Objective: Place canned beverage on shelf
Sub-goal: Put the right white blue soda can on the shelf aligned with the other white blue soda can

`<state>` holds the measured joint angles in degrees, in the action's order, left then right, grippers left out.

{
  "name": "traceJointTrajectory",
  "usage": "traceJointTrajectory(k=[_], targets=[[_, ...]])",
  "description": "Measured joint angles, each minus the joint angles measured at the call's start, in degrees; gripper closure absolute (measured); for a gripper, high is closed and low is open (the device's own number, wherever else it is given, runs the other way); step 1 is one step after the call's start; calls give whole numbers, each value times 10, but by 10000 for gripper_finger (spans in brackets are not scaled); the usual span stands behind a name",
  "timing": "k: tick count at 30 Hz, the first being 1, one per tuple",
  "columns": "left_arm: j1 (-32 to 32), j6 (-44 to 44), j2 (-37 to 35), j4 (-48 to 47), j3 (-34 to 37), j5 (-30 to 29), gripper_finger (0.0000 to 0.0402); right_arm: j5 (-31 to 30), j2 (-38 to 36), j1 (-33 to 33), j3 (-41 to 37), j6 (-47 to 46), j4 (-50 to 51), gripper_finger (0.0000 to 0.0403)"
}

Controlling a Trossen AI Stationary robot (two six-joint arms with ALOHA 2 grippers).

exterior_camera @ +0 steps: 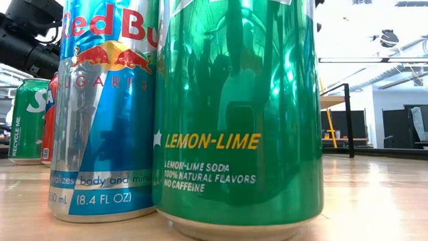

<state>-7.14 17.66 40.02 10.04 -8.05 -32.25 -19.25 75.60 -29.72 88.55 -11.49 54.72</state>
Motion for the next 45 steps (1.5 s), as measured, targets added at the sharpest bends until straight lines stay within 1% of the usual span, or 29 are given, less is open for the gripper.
traceJointTrajectory(k=[6, 10, 15, 23, 26, 32, 39, 45], targets=[[0, 0, 0, 0, 0, 0, 150, 0, 12, -17, 0, 0, 0, 67], [0, 0, 0, 0, 0, 0, 150, 9, 21, -18, 0, 1, -4, 75], [0, 0, 0, 0, 0, -1, 150, 31, 32, -18, 1, -13, -4, 97], [0, 0, 0, 0, 0, -1, 150, 28, 40, -18, 1, -51, 2, 149], [0, -1, 0, 0, 0, -1, 150, 26, 35, -18, 1, -65, 15, 155], [0, -4, 0, -1, 0, -1, 150, -10, 7, -7, 0, -95, 75, 149], [0, -5, 0, -1, 0, -1, 150, -62, -33, -6, 0, -135, 116, 148], [0, -5, 0, -1, 0, -2, 150, -71, -36, -5, 0, -143, 120, 148]])
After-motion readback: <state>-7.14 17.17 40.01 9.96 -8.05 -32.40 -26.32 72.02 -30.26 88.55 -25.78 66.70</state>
